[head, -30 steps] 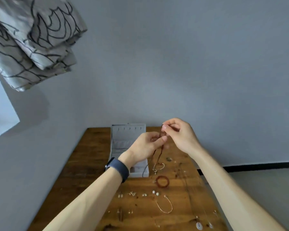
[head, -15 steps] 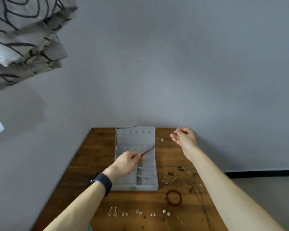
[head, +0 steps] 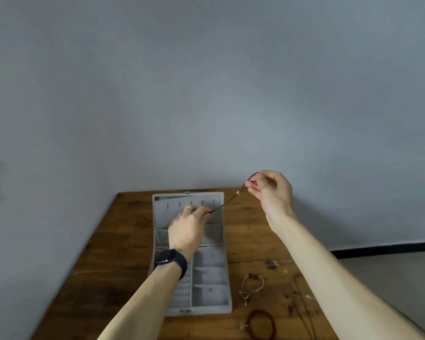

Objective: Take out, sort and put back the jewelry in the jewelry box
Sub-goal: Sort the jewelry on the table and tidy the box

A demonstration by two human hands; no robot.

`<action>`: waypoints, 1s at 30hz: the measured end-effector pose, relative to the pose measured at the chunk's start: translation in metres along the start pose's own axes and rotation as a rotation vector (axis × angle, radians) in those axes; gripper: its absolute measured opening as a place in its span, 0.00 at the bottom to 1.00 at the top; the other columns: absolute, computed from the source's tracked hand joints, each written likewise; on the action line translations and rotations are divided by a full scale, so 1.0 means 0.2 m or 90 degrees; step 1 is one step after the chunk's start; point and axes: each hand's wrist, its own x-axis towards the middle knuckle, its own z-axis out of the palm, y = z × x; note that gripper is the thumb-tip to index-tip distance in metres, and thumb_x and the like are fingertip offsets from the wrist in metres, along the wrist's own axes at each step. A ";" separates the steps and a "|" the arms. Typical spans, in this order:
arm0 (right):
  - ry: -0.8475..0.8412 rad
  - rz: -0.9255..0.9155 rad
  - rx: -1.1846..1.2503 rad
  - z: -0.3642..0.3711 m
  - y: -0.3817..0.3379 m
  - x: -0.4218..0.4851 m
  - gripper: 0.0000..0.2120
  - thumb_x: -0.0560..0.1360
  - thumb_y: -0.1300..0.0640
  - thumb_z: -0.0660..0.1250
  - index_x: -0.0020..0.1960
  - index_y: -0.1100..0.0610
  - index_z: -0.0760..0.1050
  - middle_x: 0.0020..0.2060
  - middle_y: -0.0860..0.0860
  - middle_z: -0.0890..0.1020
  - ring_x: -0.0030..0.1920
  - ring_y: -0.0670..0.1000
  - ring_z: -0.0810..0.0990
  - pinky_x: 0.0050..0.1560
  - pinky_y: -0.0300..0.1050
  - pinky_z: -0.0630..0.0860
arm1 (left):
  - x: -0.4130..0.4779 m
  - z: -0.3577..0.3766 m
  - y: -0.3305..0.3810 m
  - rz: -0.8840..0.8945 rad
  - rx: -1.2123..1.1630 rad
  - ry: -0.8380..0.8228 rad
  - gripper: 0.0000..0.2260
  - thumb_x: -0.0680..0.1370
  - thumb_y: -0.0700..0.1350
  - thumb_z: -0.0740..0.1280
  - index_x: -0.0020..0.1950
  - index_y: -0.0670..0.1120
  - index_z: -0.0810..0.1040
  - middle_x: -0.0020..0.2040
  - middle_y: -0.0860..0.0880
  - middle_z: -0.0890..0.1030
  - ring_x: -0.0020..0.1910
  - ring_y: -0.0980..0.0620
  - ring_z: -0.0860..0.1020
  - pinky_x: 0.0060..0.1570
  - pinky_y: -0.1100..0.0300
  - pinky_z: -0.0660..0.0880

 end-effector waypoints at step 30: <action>-0.249 -0.054 -0.242 0.34 0.19 0.06 0.05 0.80 0.62 0.66 0.48 0.54 0.77 0.46 0.54 0.85 0.42 0.50 0.86 0.49 0.46 0.83 | -0.05 0.10 -0.13 0.025 0.101 -0.107 0.12 0.82 0.52 0.60 0.63 0.54 0.76 0.56 0.52 0.81 0.57 0.50 0.78 0.62 0.52 0.70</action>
